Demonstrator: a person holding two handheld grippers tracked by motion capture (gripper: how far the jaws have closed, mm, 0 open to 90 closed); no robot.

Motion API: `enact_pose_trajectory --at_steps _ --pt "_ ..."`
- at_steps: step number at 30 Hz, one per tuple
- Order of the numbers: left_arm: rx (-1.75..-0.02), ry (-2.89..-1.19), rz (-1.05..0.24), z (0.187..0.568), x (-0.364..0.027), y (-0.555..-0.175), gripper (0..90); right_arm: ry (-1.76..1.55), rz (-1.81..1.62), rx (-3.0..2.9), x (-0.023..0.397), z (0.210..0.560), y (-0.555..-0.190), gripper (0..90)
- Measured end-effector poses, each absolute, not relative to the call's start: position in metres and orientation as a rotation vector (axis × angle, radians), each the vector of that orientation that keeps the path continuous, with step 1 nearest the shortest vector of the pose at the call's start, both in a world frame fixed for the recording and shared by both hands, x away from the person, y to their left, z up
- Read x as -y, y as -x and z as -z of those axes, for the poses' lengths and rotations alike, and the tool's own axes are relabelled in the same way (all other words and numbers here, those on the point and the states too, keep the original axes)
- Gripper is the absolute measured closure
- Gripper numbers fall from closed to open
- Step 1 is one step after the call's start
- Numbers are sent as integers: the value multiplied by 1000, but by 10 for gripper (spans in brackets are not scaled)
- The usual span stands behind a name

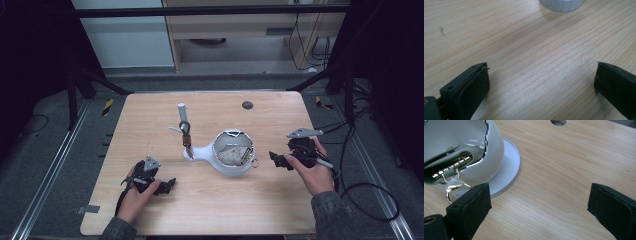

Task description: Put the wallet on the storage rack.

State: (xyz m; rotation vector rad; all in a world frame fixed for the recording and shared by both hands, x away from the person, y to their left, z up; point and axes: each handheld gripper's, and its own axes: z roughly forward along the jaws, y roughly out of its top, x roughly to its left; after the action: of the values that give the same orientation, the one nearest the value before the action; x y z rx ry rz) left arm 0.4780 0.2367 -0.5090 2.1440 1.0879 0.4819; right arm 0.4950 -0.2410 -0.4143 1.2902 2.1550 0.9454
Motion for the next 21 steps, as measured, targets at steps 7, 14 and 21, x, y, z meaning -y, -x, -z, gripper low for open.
enact_pose_trajectory --at_steps 7,14,21 --pt "-1087 -2144 -482 509 -237 -478 0 -1326 -952 -2151 245 430 -491 48" --pt "-1088 -2144 -482 509 -237 -478 0 -1355 -943 -2160 249 446 -488 49" --pt "-1088 -2144 -482 509 -237 -478 0 -1392 -938 -2162 253 459 -487 48"
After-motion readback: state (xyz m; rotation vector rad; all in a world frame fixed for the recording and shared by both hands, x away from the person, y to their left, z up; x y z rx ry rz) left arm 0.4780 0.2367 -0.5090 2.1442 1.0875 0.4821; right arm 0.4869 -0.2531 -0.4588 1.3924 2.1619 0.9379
